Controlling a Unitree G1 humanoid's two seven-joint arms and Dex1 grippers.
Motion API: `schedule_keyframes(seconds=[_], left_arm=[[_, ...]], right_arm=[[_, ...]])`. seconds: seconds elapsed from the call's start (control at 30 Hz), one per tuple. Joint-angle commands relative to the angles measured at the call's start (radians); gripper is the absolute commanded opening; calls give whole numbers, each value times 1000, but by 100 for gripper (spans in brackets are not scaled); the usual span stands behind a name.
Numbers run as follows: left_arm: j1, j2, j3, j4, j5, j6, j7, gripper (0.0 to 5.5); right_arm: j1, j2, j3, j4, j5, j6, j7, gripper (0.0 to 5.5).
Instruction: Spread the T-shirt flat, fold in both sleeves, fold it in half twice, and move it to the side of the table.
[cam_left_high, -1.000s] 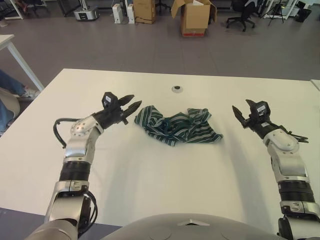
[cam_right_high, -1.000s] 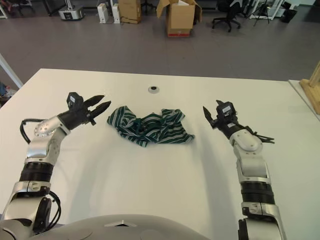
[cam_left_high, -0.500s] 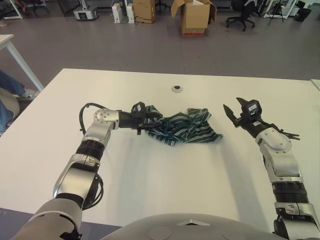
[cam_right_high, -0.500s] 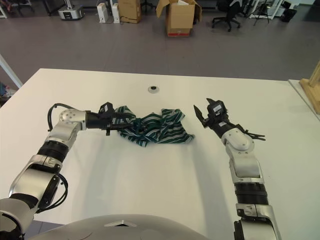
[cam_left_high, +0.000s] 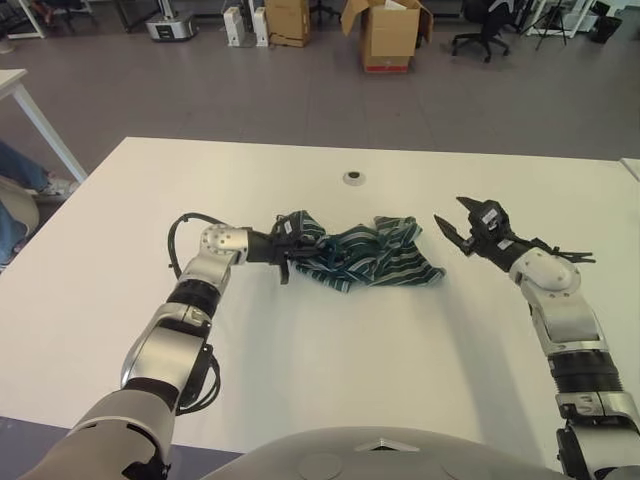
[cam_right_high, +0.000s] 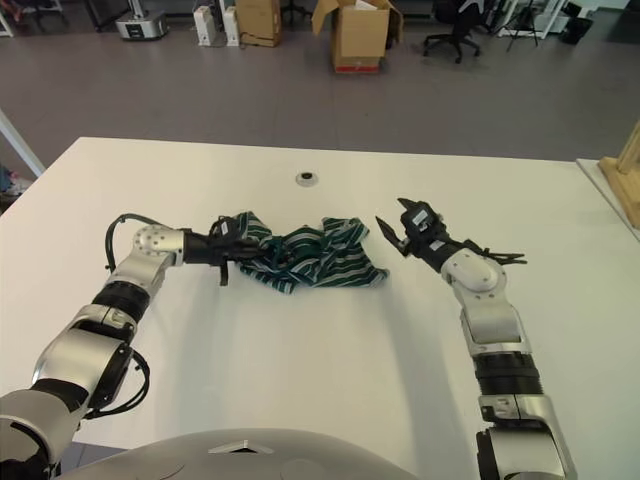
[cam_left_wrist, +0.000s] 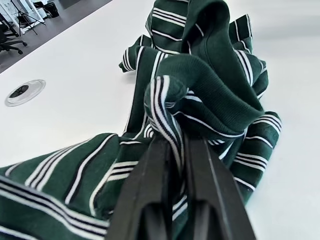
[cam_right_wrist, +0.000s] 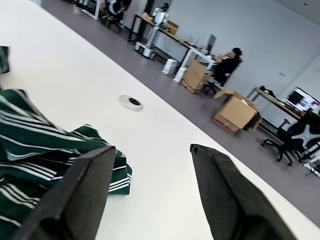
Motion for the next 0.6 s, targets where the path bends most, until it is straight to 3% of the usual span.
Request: schedule_keyframes(seconds=[0.03,0.17,0.4,0.6], left_arm=[[20,-4,-1,-16,20,-20,12,3],[41,-16,-6,-32,27,-37,29,3],[79,-50,-6,-80,16,-30,61,3],[113,-44,5,-118,10,-25,79,0]], right_arm=[[-161,-99,103,129,-66,-110,194,281],[-357,-112,213,326,-131,-226,371,281],[-550,-23,357,603,-212,-377,544,281],[-584,-7,365,706,-224,-439,578,170]])
